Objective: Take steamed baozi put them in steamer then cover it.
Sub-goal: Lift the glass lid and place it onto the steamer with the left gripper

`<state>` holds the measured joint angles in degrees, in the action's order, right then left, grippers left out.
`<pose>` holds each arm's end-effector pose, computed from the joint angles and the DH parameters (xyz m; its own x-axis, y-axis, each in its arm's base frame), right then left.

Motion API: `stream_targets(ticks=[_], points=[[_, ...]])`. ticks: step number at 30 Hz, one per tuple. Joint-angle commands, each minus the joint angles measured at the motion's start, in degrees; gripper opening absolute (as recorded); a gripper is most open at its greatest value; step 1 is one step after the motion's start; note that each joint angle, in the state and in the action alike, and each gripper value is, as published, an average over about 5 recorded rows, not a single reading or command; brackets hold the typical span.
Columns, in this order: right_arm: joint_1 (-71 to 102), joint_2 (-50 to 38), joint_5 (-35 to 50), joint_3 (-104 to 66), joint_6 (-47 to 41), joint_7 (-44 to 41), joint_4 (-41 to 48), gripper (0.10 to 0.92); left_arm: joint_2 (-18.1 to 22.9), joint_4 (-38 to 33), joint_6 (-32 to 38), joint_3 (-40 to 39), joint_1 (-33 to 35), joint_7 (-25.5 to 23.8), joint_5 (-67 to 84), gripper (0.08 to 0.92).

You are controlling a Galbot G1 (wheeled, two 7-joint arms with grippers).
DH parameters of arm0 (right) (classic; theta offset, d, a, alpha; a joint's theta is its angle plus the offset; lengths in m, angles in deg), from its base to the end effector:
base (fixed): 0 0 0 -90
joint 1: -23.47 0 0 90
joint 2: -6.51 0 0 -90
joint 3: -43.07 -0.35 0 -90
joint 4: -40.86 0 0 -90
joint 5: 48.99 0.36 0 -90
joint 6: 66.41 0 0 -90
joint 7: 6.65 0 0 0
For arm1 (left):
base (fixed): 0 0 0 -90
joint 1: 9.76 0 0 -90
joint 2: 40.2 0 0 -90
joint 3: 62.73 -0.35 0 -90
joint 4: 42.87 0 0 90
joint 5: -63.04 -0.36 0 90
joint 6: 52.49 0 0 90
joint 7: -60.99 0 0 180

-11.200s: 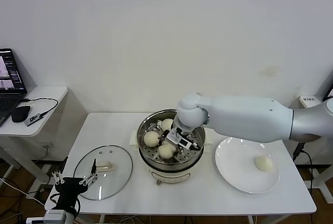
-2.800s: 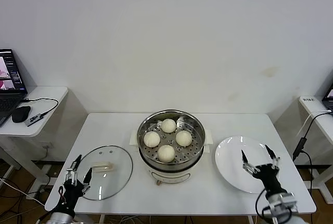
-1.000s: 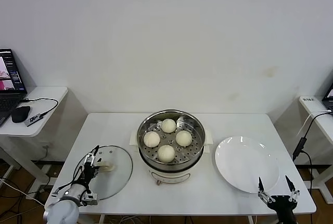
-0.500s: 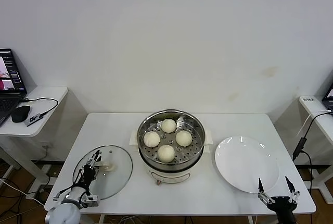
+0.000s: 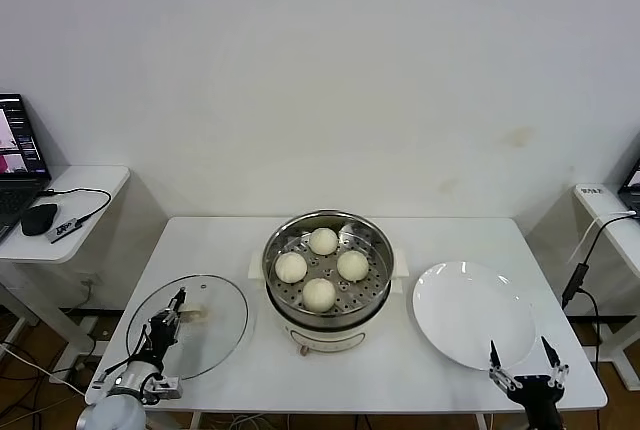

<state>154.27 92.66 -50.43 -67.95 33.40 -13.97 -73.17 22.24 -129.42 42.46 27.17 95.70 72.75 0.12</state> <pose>0.1049 -0.1313 -0.3482 -0.9846 0.1358 0.1104 0.0983 0.9509 -0.2934 0.2584 0.1714 -0.4136 -0.9911 0.0604 0.1186 0.1191 0.0047 0.9929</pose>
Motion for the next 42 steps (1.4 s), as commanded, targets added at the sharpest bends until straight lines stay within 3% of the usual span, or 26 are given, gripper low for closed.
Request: stream_targets(ticks=[1, 12, 19, 24, 32, 42], points=[[0.07, -0.38, -0.18, 0.93, 0.09, -0.02, -0.07, 0.823, -3.54, -10.28, -0.9, 5.48, 4.63, -1.41, 3.13, 0.154], [-0.1, -1.52, -0.72, 2.22, 0.31, -0.28, 0.06, 0.823, -10.33, -27.32, -8.77, 9.56, 8.78, -10.73, 15.61, 0.154], [-0.7, -1.94, -1.97, 2.81, 0.88, -0.37, 1.03, 0.823, -12.77, -37.3, -16.92, 1.54, 5.72, -14.97, 16.91, 0.154], [-1.39, -1.6, -3.94, 2.87, 1.17, -0.3, 2.0, 0.823, -13.41, -38.5, -21.85, -8.71, -1.6, -16.25, 16.05, 0.154], [-2.03, -0.87, -7.45, 3.85, 1.23, -0.16, 2.56, 0.823, -8.02, -34.23, -28.14, -23.01, -13.36, -19.36, 9.62, 0.154], [-2.41, 0.69, -10.96, 5.37, 1.64, 0.77, 3.95, 0.823, 1.16, -28.11, -31.49, -31.35, -22.1, -26.01, -5.23, 0.154]])
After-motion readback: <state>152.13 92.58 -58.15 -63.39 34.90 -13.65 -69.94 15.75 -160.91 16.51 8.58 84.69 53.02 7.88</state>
